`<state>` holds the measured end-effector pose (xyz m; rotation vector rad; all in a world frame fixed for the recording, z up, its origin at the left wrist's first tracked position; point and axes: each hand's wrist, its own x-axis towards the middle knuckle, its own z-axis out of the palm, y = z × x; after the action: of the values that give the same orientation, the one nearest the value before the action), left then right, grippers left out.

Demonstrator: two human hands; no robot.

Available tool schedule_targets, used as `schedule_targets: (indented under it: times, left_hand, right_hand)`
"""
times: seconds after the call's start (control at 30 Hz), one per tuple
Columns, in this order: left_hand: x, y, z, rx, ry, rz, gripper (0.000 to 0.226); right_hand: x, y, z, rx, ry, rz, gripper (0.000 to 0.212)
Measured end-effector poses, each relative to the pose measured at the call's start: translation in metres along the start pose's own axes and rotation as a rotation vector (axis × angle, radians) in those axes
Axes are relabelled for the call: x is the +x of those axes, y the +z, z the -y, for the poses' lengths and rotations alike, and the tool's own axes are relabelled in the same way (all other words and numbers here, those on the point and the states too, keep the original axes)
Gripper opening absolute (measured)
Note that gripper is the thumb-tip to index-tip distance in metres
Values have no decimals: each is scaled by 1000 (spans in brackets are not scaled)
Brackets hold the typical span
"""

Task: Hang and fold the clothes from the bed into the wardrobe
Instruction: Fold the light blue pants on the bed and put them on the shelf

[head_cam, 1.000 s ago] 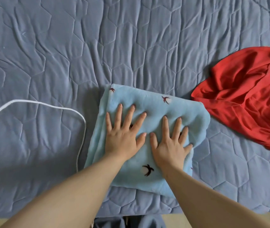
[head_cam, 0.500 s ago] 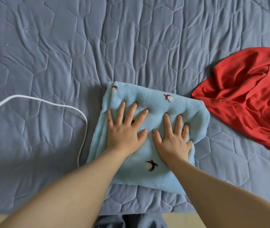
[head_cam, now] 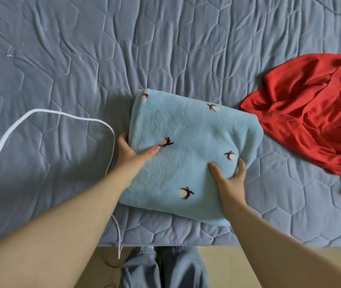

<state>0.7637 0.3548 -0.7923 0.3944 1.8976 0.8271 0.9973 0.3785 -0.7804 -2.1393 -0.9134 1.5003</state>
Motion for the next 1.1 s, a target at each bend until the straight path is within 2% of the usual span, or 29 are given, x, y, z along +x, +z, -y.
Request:
schedule_targets:
  times: [0.1, 0.13, 0.2, 0.27, 0.33, 0.43, 0.53, 0.63, 0.77, 0.8, 0.87, 1.0, 1.1]
  left_hand:
    - [3, -13, -5, -23, -300, 204, 111]
    - [3, -17, -8, -24, -370, 279, 109]
    - [-1, -20, -15, -9, -466, 407, 90]
    - [-6, -19, -23, -20, -483, 451, 63]
    - [-12, -16, -33, -66, -438, 447, 50]
    - [-23, -17, -53, -132, -378, 433, 42]
    - [-35, -28, -79, -157, -337, 376, 30]
    - [-53, -45, -120, -176, -259, 318, 39]
    - [-90, -74, -209, -159, -90, 267, 68]
    - [-99, -83, -233, -155, -60, 241, 68]
    - [-121, -100, -281, -150, 9, 202, 56]
    - [-185, -132, -385, -140, 194, 194, 18]
    - [-234, -156, -445, -168, 311, 186, 19]
  right_hand:
    - [0, -3, -9, 182, 96, 8, 77]
    - [1, -4, -9, 202, 118, 20, 74]
    - [2, -6, -4, 232, 159, 50, 71]
    - [4, -11, 5, 229, 201, 99, 72]
    - [3, -20, 17, 227, 232, 148, 69]
    - [-7, -31, 42, 230, 212, 161, 46]
    - [-23, -37, 71, 230, 192, 157, 57]
    - [-50, -45, 119, 261, 141, 141, 57]
    - [-86, -62, 198, 307, 12, 196, 59]
    - [-98, -66, 220, 325, -16, 213, 60]
    - [-122, -76, 265, 360, -75, 236, 60]
    - [-173, -107, 361, 420, -190, 300, 64]
    - [-209, -129, 420, 435, -300, 405, 68]
